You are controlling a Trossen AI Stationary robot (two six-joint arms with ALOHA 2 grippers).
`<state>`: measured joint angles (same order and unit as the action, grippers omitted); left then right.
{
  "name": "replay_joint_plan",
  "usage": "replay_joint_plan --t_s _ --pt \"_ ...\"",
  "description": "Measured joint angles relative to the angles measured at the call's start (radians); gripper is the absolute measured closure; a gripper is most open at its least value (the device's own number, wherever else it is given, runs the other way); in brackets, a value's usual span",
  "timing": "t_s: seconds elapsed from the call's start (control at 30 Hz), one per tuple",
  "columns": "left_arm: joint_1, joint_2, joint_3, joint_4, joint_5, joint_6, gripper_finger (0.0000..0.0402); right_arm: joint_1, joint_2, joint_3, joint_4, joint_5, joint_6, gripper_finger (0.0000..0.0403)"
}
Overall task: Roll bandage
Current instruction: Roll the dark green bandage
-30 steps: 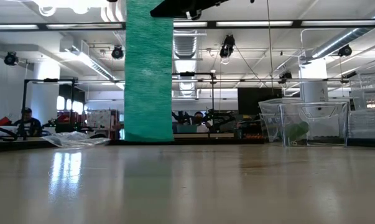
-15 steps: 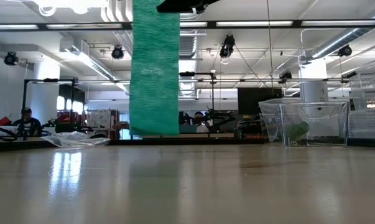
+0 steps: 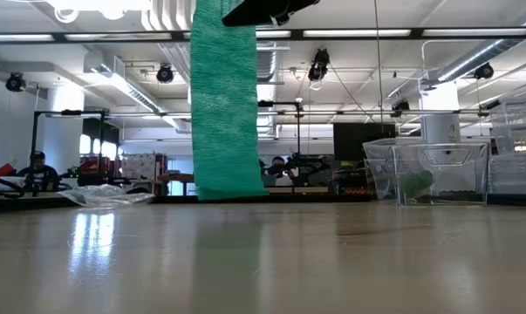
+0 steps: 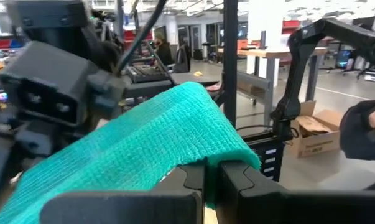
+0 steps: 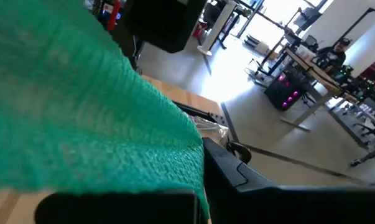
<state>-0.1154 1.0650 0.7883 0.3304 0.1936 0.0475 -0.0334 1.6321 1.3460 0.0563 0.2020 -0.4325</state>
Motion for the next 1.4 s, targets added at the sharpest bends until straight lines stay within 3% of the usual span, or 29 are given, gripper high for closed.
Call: replay_joint_plan --t_s 0.8,0.9,1.4 --pt "0.002 0.147 0.000 0.122 0.007 -0.016 0.0401 -0.004 -0.061 0.007 0.013 0.046 -0.168 0.0400" --pt "0.002 0.166 0.000 0.153 0.007 -0.024 0.0401 -0.006 -0.065 0.007 0.012 0.089 -0.171 0.0400" --pt "0.028 0.199 0.000 0.168 -0.029 -0.053 0.0401 0.001 -0.131 0.007 0.038 0.088 -0.187 0.0400"
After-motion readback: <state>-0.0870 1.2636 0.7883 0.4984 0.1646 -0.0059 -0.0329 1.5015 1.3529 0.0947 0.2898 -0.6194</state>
